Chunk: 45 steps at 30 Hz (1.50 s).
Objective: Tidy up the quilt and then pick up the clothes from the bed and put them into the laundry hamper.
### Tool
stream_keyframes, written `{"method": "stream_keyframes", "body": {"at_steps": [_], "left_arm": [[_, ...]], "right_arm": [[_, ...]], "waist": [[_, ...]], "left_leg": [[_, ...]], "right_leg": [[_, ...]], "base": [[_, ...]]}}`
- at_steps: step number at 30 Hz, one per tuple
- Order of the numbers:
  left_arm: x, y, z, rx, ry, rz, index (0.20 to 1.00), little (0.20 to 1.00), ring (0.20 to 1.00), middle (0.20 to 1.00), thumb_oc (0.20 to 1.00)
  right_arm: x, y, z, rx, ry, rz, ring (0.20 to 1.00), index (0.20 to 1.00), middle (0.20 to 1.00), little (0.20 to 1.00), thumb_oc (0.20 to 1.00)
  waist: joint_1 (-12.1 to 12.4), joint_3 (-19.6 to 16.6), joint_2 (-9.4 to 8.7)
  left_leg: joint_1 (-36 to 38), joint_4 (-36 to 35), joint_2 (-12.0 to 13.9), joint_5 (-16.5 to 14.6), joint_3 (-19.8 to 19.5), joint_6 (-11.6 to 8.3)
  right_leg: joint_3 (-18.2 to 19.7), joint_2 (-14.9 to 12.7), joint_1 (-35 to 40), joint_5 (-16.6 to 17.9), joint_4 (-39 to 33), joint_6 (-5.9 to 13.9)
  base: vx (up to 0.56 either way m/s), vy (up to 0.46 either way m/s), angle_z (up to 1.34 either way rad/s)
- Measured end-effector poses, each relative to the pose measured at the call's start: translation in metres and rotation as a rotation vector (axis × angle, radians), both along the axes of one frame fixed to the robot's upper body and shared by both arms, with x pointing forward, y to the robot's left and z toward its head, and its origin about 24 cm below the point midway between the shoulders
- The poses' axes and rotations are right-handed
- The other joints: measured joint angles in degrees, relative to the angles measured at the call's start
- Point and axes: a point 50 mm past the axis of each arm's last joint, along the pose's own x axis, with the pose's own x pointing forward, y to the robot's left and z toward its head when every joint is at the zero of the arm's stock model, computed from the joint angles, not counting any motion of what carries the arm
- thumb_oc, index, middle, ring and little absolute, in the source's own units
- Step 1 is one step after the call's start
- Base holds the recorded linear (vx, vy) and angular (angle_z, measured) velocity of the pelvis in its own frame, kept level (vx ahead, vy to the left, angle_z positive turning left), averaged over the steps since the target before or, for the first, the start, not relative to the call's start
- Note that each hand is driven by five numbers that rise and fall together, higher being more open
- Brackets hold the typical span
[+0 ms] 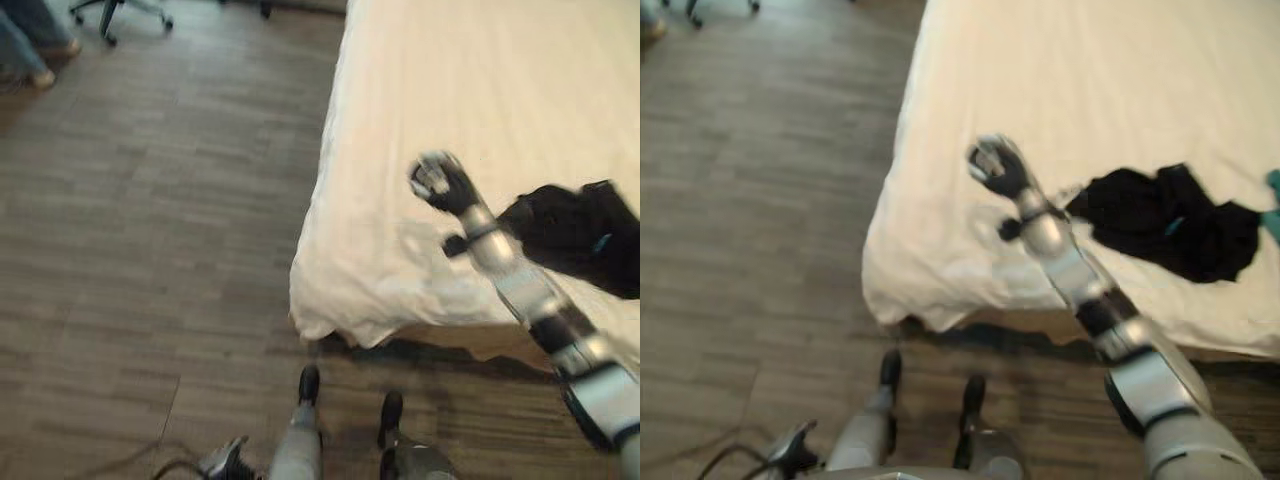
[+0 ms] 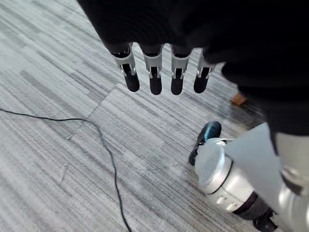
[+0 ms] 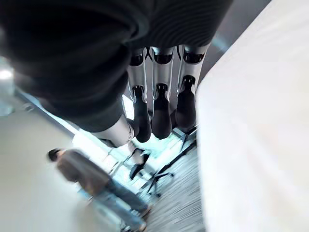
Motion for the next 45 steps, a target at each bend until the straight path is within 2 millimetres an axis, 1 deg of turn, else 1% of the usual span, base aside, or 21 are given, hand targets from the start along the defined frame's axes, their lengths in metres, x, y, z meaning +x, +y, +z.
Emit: {"method": "stream_keyframes", "body": {"at_steps": [2, 3, 4, 9, 12, 14, 18, 19, 21, 22, 24, 26, 27, 32, 34, 36, 39, 41, 42, 44, 45], "left_arm": [[0.025, -0.009, 0.008, -0.012, -0.077, -0.039, 1.0, 1.0, 1.0, 1.0, 1.0], [0.05, -0.013, 0.021, -0.017, -0.17, -0.074, 1.0, 1.0, 1.0, 1.0, 1.0], [0.061, -0.011, 0.027, -0.018, -0.208, -0.075, 1.0, 1.0, 1.0, 1.0, 1.0], [0.116, -0.029, 0.063, -0.059, -0.418, -0.142, 1.0, 1.0, 1.0, 1.0, 1.0], [0.131, -0.033, 0.072, -0.056, -0.46, -0.152, 1.0, 1.0, 1.0, 1.0, 1.0], [0.137, -0.037, 0.077, -0.061, -0.484, -0.156, 1.0, 1.0, 1.0, 1.0, 1.0], [0.131, -0.038, 0.069, -0.053, -0.456, -0.135, 1.0, 1.0, 1.0, 1.0, 1.0], [0.129, -0.036, 0.067, -0.047, -0.445, -0.127, 1.0, 1.0, 1.0, 1.0, 1.0], [0.122, -0.033, 0.06, -0.039, -0.402, -0.114, 1.0, 1.0, 1.0, 1.0, 1.0], [0.113, -0.03, 0.052, -0.038, -0.36, -0.09, 1.0, 1.0, 1.0, 1.0, 1.0], [0.1, -0.024, 0.044, -0.03, -0.316, -0.067, 1.0, 1.0, 1.0, 1.0, 1.0], [0.082, -0.016, 0.033, -0.026, -0.242, -0.01, 1.0, 1.0, 1.0, 1.0, 1.0], [0.063, -0.01, 0.023, -0.022, -0.181, 0.015, 1.0, 1.0, 1.0, 1.0, 1.0], [0.037, -0.013, 0.01, -0.041, -0.106, 0.037, 1.0, 1.0, 1.0, 1.0, 1.0], [0.042, -0.018, 0.012, -0.046, -0.122, 0.015, 1.0, 1.0, 1.0, 1.0, 1.0], [0.071, -0.035, 0.022, -0.061, -0.194, -0.064, 1.0, 1.0, 1.0, 1.0, 1.0], [0.1, -0.047, 0.038, -0.09, -0.284, -0.095, 1.0, 1.0, 1.0, 1.0, 1.0], [0.113, -0.055, 0.047, -0.117, -0.346, -0.099, 1.0, 1.0, 1.0, 1.0, 1.0], [0.117, -0.047, 0.052, -0.131, -0.387, -0.04, 1.0, 1.0, 1.0, 1.0, 1.0], [0.119, -0.049, 0.052, -0.132, -0.383, -0.034, 1.0, 1.0, 1.0, 1.0, 1.0], [0.118, -0.057, 0.049, -0.164, -0.373, -0.019, 1.0, 1.0, 1.0, 1.0, 1.0]], "right_arm": [[0.002, 0.02, 0.02, 0.049, -0.051, 0.031, 0.2, 0.2, 0.2, 0.2, 0.2], [-0.003, 0.048, 0.031, 0.104, -0.073, 0.101, 0.2, 0.2, 0.2, 0.2, 0.2], [-0.005, 0.055, 0.029, 0.098, -0.068, 0.125, 0.2, 0.2, 0.2, 0.2, 0.2], [0.005, 0.073, -0.008, 0.02, 0.068, 0.103, 0.2, 0.2, 0.2, 0.2, 0.2], [-0.003, 0.083, -0.011, 0.034, 0.055, 0.162, 0.2, 0.2, 0.2, 0.2, 0.2], [-0.002, 0.08, -0.029, 0.064, 0.123, 0.159, 0.2, 0.2, 0.2, 0.2, 0.2], [-0.022, 0.081, -0.1, 0.05, 0.327, 0.227, 0.2, 0.2, 0.2, 0.2, 0.2], [-0.029, 0.076, -0.131, 0.033, 0.437, 0.213, 0.2, 0.2, 0.2, 0.2, 0.2], [-0.05, 0.059, -0.174, 0.023, 0.598, 0.207, 0.2, 0.2, 0.2, 0.2, 0.2], [-0.067, 0.037, -0.205, -0.001, 0.732, 0.179, 0.2, 0.2, 0.2, 0.2, 0.2], [-0.081, 0.012, -0.221, -0.013, 0.827, 0.156, 0.2, 0.2, 0.2, 0.2, 0.2], [-0.099, -0.006, -0.197, -0.01, 0.79, 0.261, 0.2, 0.2, 0.2, 0.2, 0.2], [-0.098, -0.008, -0.178, 0.054, 0.733, 0.309, 0.2, 0.2, 0.2, 0.2, 0.2], [-0.081, -0.006, -0.112, 0.394, 0.433, 0.349, 0.2, 0.2, 0.2, 0.2, 0.2], [-0.065, -0.002, -0.094, 0.416, 0.361, 0.33, 0.2, 0.2, 0.2, 0.2, 0.2], [-0.027, -0.016, -0.066, 0.423, 0.267, 0.186, 0.2, 0.2, 0.2, 0.2, 0.2], [-0.012, -0.039, -0.064, 0.46, 0.252, 0.041, 0.2, 0.2, 0.2, 0.2, 0.2], [-0.017, -0.05, -0.077, 0.51, 0.251, -0.003, 0.2, 0.2, 0.2, 0.2, 0.2], [-0.02, -0.037, -0.078, 0.574, 0.239, 0.035, 0.2, 0.2, 0.2, 0.2, 0.2], [-0.021, -0.032, -0.088, 0.579, 0.28, 0.036, 0.2, 0.2, 0.2, 0.2, 0.2], [-0.023, -0.038, -0.111, 0.589, 0.358, -0.019, 0.2, 0.2, 0.2, 0.2, 0.2]], "waist": [[1.59, 2.8, 0.67], [2.44, 5.72, 0.54], [3.1, 7.49, 0.39], [3.6, 13.84, 1.04], [3.18, 14.95, 1.31], [3.0, 14.94, 1.28], [0.87, 14.77, 0.99], [0.17, 14.75, 0.96], [-0.31, 14.66, 0.76], [-1.2, 14.53, 0.54], [-2.51, 14.19, 0.15], [-4.46, 14.17, 0.13], [-5.91, 11.5, -0.45], [-6.55, 2.08, -0.03], [-7.17, 1.95, 0.56], [-7.65, 3.79, 2.54], [-7.67, 8.71, 2.85], [-7.97, 12.01, 1.47], [-7.02, 13.52, -1.37], [-7.39, 13.82, -2.07], [-7.88, 13.57, -2.42]], "left_leg": [[-1.69, -0.01, 0.09, 1.09, -0.53, -0.09], [-3.44, 0.0, -0.09, 1.55, -1.44, -0.11], [-3.82, 0.01, -0.25, 1.69, -1.59, -0.02], [-7.75, 0.07, -2.02, 2.93, -2.45, 1.38], [-8.79, 0.07, -2.57, 2.98, -2.09, 1.45], [-7.44, 0.08, -3.18, 2.98, -1.41, 1.45], [-2.64, 0.07, -4.11, 2.27, -1.28, 2.06], [-1.44, 0.05, -4.18, 1.55, -1.24, 1.84], [0.36, 0.05, -4.27, 1.11, -0.85, 2.43], [1.88, 0.03, -4.35, 0.3, -0.62, 2.01], [2.61, 0.01, -4.27, -0.21, 0.15, 2.01], [4.67, -0.03, -4.08, -0.33, 0.63, 2.04], [5.29, -0.05, -3.49, -0.58, 1.45, 1.85], [4.01, -0.04, -1.51, -1.34, 3.87, 1.64], [2.72, 0.01, -1.34, -1.02, 4.86, 1.45], [-2.76, 1.26, -1.55, -0.13, 7.29, 1.8], [-5.0, 4.06, -2.0, -1.28, 9.46, 2.16], [-4.8, 6.18, -3.3, -2.56, 9.89, 2.44], [-3.84, 9.25, -4.47, -4.65, 3.7, 2.76], [-1.58, 13.11, -6.68, -10.61, -3.51, 2.73], [0.87, 15.39, -9.34, -13.53, -9.35, 2.43]], "right_leg": [[-0.82, 0.12, -1.27, 0.42, -0.02, -0.06], [-1.29, 0.1, -2.65, 0.5, 0.04, -0.17], [-1.59, 0.0, -2.82, 0.77, 0.27, -0.26], [-2.47, -1.68, -6.84, 0.83, 1.47, -0.23], [-2.24, -2.6, -8.76, 0.37, 3.35, -0.02], [-1.46, -3.46, -8.37, -1.02, 5.14, 0.62], [-0.92, -4.48, -3.81, -2.36, 5.33, 1.28], [-0.87, -4.47, -2.29, -2.33, 4.61, 1.34], [-0.61, -4.44, -0.06, -1.99, 3.72, 1.68], [-0.23, -4.52, 1.67, -1.74, 2.82, 1.99], [0.62, -4.31, 2.91, -1.05, 1.09, 1.75], [1.2, -4.2, 4.96, 0.13, 0.03, 1.92], [1.99, -3.82, 5.12, 0.11, 0.01, 1.91], [4.76, -2.17, 1.91, -0.47, 0.01, 0.79], [5.65, -2.02, -0.13, 0.12, 0.06, 0.56], [8.35, -2.47, -7.2, 1.43, 1.78, 0.79], [10.42, -2.84, -10.85, 1.61, 4.95, 1.06], [14.07, -2.99, -12.38, 1.91, 5.89, 0.91], [18.5, -3.39, -12.56, 1.91, 7.4, 0.93], [22.41, -3.08, -11.55, 2.33, 8.47, 1.59], [24.66, -3.75, -9.43, 2.53, 7.65, 1.83]], "base": [[-0.1, -0.012, 0.23], [-0.08, -0.01, 0.24], [-0.1, -0.003, 0.25], [-0.11, 0.039, 0.14], [-0.04, 0.023, -0.03], [-0.01, 0.009, 0.04], [0.03, 0.017, 0.05], [0.12, -0.004, -0.07], [0.08, -0.016, -0.08], [0.09, -0.024, -0.13], [0.12, -0.042, -0.24], [0.13, -0.029, -0.29], [0.1, -0.01, -0.24], [-0.02, -0.003, -0.32], [-0.2, 0.008, -0.38], [-0.22, 0.022, -0.51], [-0.08, 0.109, -0.38], [-0.07, 0.293, -0.83], [-0.04, 0.198, -1.27], [-0.05, 0.158, -1.47], [-0.01, 0.129, -1.31]]}}
